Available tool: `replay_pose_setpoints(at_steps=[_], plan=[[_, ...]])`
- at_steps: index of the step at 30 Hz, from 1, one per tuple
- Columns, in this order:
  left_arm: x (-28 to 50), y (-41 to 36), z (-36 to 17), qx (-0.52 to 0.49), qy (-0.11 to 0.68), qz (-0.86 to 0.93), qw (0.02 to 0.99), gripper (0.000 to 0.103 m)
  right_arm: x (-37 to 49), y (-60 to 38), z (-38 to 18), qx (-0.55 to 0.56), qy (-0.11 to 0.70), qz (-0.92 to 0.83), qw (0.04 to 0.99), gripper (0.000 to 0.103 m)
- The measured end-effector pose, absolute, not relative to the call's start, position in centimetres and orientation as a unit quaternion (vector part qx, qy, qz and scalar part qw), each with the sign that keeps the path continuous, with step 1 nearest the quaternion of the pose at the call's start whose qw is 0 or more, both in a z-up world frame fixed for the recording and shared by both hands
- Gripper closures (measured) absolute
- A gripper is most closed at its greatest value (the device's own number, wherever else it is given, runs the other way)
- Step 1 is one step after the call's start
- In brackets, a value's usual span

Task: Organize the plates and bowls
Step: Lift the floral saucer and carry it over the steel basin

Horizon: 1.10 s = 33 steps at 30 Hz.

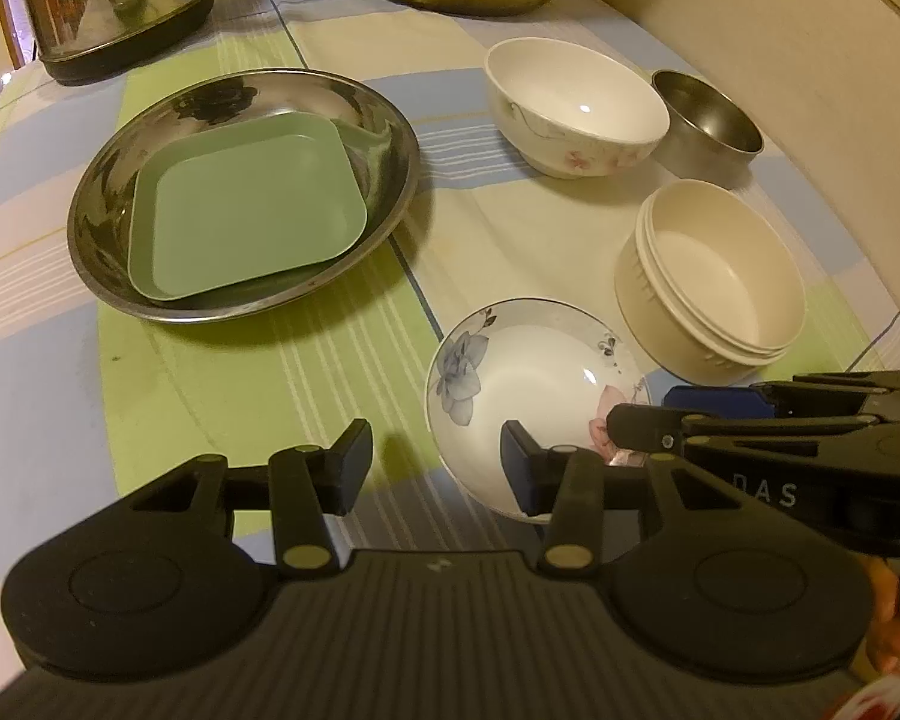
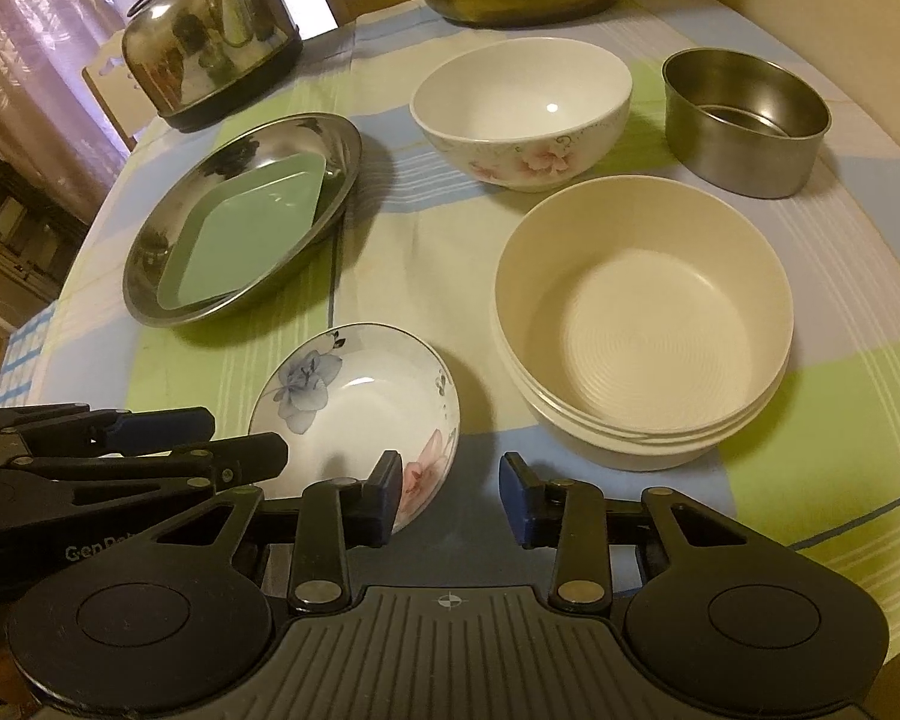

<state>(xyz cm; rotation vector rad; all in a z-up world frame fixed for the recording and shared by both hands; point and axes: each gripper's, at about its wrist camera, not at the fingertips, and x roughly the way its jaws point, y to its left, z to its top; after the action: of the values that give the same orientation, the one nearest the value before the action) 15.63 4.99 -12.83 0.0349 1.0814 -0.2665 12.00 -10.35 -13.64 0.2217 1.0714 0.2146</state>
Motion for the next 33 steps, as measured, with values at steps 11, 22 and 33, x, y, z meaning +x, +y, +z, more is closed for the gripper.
replay_pose_setpoints(at_steps=[11,22,33], plan=[[16.4,4.7,-13.4,0.025,0.516,-0.131,0.846,0.064,12.4,-10.0,-14.1,0.102,0.511,0.101,0.848,0.073],[16.5,4.1,-14.1,0.038,0.513,-0.145,0.845,0.087,12.6,-9.6,-14.4,0.099,0.51,0.106,0.848,0.09],[16.3,4.7,-13.2,0.033,0.503,-0.135,0.853,0.094,12.7,-9.5,-13.9,0.098,0.507,0.109,0.849,0.092]])
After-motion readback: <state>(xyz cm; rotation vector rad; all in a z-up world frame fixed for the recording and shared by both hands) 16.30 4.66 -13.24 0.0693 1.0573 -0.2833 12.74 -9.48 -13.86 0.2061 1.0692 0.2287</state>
